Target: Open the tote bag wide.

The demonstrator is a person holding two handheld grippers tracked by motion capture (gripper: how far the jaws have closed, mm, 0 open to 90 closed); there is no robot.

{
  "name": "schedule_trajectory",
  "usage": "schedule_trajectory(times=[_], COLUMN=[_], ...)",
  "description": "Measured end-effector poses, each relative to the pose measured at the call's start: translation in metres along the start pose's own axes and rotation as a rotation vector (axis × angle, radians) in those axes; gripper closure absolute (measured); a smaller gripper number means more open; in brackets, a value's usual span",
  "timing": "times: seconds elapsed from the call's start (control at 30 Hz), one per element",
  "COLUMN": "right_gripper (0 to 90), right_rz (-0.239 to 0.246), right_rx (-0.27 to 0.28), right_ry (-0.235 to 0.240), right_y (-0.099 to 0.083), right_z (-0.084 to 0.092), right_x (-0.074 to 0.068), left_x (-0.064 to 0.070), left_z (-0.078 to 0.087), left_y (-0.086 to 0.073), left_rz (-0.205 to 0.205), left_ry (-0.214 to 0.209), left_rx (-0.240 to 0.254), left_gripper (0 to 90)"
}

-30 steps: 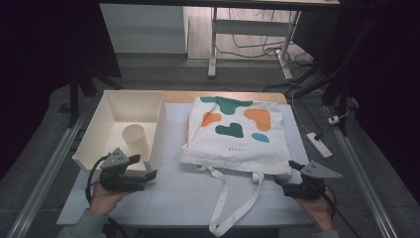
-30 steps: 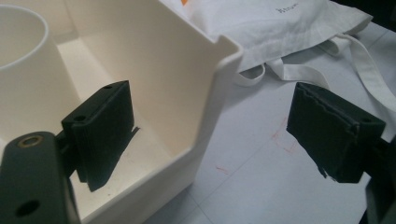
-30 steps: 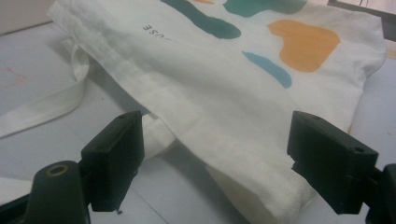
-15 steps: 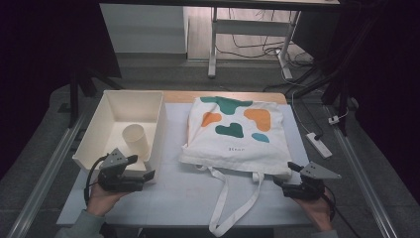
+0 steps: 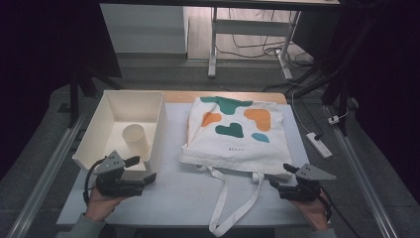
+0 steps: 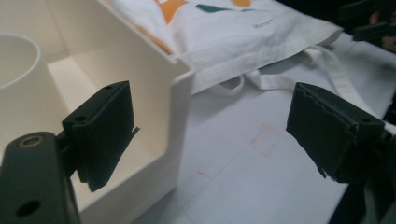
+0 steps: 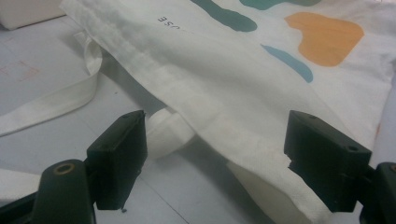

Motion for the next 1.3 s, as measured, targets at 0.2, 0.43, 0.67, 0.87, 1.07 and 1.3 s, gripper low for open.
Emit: schedule_trajectory(times=[0.2,0.43,0.67,0.87,1.07,1.3], right_gripper=[21.7,21.8,22.1,22.9,23.2,24.1], right_rz=[0.002,0.004,0.017,0.039,0.07,0.095], right_rx=[0.002,-0.006,-0.007,-0.021,-0.059,-0.08], right_ry=[0.005,0.03,0.059,0.09,0.128,0.209], right_y=[0.0,0.001,0.004,0.005,0.005,0.009], right_z=[0.001,-0.005,-0.008,-0.012,-0.016,-0.012], right_x=[-0.004,-0.009,-0.016,-0.024,-0.032,-0.048], left_x=[0.023,0.059,0.078,0.078,0.072,0.063], left_z=[0.001,-0.036,-0.076,-0.107,-0.131,-0.137], left_y=[0.01,0.017,0.01,0.004,-0.002,-0.013], left_rz=[-0.055,-0.126,-0.158,-0.144,-0.123,-0.073], left_ry=[-0.026,-0.137,-0.188,-0.188,-0.18,-0.175], left_rx=[0.012,-0.055,-0.136,-0.169,-0.193,-0.197], left_gripper=[16.0,16.2,16.6,17.8,18.7,19.2])
Point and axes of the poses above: each handheld gripper's, and its own axes: z roughly backward along the jaws, y roughly out of its top, x roughly to its right, the point moved 2 cm from there along -z, roughly forward along the jaws, and after that the axes turned 14 degrees about x, right-handed, at the moved point
